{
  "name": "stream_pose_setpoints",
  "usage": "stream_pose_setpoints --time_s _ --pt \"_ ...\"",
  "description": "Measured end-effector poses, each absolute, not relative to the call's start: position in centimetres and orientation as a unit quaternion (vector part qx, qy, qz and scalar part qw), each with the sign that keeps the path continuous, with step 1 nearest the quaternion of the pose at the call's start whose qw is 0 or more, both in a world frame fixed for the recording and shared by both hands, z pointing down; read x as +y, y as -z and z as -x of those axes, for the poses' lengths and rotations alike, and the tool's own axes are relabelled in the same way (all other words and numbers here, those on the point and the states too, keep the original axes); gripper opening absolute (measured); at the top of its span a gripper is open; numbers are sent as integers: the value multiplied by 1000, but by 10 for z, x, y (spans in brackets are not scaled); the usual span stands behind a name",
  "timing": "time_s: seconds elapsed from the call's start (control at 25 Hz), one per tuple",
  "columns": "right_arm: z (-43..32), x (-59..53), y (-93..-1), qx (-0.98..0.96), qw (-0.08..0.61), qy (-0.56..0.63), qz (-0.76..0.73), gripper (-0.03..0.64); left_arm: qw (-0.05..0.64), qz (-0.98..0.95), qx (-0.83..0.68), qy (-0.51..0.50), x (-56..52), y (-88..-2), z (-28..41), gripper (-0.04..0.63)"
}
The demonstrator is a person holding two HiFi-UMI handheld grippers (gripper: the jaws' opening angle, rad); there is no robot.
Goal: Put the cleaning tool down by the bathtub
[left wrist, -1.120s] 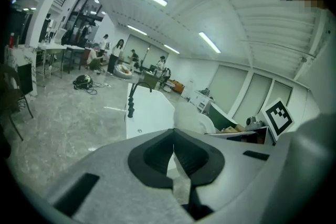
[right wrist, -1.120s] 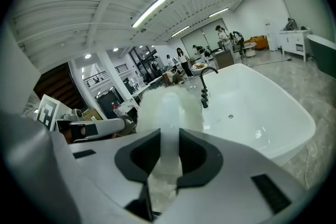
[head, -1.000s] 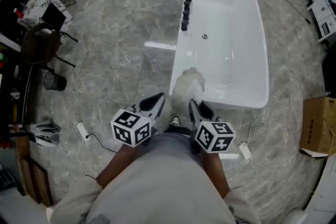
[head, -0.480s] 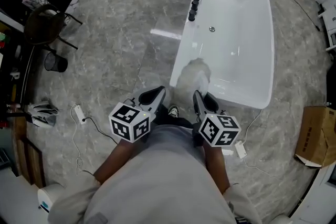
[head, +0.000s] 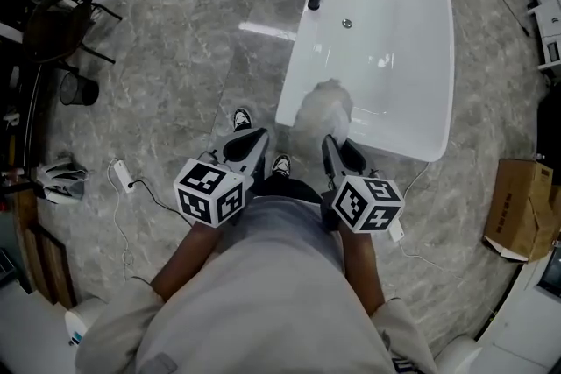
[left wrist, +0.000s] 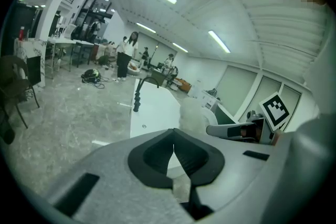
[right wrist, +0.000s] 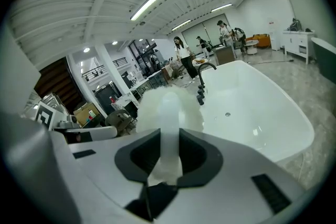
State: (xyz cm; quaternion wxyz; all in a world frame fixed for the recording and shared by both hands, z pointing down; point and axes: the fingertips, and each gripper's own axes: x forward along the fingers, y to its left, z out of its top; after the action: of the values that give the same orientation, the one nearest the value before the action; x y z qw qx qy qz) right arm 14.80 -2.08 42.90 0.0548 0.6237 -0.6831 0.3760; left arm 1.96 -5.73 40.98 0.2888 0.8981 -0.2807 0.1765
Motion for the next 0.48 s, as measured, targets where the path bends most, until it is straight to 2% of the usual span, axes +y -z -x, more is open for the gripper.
stream_pose_setpoints --time_s 0.48 --pt "-148 -54 -446 -686 86 -392 -606 74 295 -899 -270 -176 -89 -410 -35 5"
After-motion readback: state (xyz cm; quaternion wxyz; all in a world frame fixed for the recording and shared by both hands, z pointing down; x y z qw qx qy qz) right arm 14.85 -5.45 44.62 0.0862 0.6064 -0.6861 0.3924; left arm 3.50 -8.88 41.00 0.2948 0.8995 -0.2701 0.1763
